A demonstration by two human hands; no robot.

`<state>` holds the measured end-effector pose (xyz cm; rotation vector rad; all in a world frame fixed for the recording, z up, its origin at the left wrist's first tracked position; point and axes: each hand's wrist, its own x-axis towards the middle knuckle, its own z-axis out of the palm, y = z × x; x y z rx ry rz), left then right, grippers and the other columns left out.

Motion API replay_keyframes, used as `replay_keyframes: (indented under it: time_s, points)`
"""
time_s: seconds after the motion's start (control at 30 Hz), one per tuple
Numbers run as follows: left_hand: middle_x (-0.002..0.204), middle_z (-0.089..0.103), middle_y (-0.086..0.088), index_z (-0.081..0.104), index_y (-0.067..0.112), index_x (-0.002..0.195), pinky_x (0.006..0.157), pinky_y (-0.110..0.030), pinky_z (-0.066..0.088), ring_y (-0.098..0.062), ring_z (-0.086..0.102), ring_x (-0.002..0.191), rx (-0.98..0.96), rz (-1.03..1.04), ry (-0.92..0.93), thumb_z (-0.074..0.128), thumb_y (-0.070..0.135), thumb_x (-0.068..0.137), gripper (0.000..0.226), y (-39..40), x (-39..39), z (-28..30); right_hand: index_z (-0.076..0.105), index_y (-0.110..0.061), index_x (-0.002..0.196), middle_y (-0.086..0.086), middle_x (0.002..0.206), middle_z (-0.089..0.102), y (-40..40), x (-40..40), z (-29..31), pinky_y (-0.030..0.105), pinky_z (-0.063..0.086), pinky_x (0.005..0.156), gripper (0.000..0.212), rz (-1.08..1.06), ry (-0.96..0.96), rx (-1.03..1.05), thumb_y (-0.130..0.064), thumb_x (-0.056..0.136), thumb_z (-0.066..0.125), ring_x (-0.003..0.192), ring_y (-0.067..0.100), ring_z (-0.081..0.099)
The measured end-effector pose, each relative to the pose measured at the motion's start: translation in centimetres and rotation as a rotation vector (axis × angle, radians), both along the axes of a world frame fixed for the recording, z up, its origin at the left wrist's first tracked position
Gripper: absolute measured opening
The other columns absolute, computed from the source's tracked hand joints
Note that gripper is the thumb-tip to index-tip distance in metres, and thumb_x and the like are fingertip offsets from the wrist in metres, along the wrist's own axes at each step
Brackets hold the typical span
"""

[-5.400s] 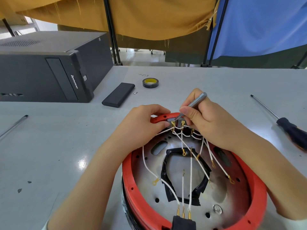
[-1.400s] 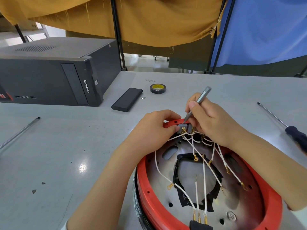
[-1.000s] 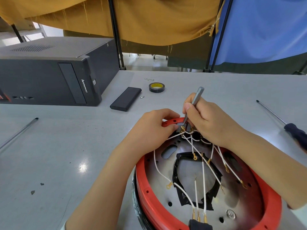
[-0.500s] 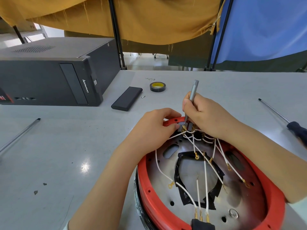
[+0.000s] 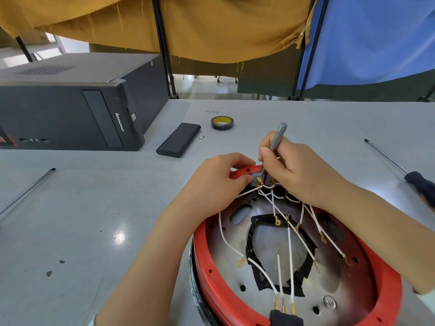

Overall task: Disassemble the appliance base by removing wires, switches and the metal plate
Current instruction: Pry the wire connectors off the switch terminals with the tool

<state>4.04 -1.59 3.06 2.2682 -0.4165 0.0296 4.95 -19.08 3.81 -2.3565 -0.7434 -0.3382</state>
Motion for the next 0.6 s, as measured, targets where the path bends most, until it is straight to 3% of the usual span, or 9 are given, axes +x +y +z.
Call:
replay_keyframes:
  time_s: [0.13,0.27,0.47,0.6]
  points:
    - [0.098,0.067,0.021,0.064,0.037,0.103,0.077,-0.007,0.042,0.006,0.060,0.090,-0.013,-0.003,0.000,0.060,0.023,0.088,0.022,-0.01,-0.03,-0.06,0.039,-0.033,0.084,-0.008,0.054,0.049,0.03,-0.03,-0.05,0.019,0.037,0.052,0.019,-0.009,-0.061,-0.092,-0.044,0.093,0.027,0.054,0.008,0.049]
    - [0.099,0.067,0.021,0.065,0.037,0.104,0.078,-0.008,0.042,0.004,0.060,0.091,-0.011,0.000,-0.007,0.061,0.024,0.087,0.022,-0.02,-0.05,-0.05,0.036,-0.036,0.084,-0.005,0.062,0.052,0.17,-0.05,0.09,0.023,0.040,0.056,0.019,-0.027,-0.049,-0.157,-0.047,0.091,0.022,0.059,0.010,0.051]
    - [0.099,0.066,0.021,0.064,0.036,0.106,0.077,-0.008,0.042,0.004,0.061,0.092,-0.010,-0.003,0.006,0.059,0.024,0.088,0.022,0.01,-0.01,-0.05,0.038,-0.034,0.083,-0.007,0.064,0.049,0.41,0.72,0.41,0.024,0.034,0.056,0.020,-0.051,0.095,-0.093,-0.040,0.097,0.026,0.058,-0.001,0.049]
    - [0.096,0.065,0.024,0.065,0.037,0.107,0.073,-0.002,0.040,0.007,0.059,0.090,-0.003,-0.001,0.005,0.059,0.025,0.089,0.022,-0.01,0.03,-0.01,0.041,-0.033,0.082,-0.008,0.059,0.047,0.29,0.82,0.11,0.015,0.034,0.051,0.020,-0.058,0.082,-0.012,-0.037,0.098,0.030,0.052,0.000,0.047]
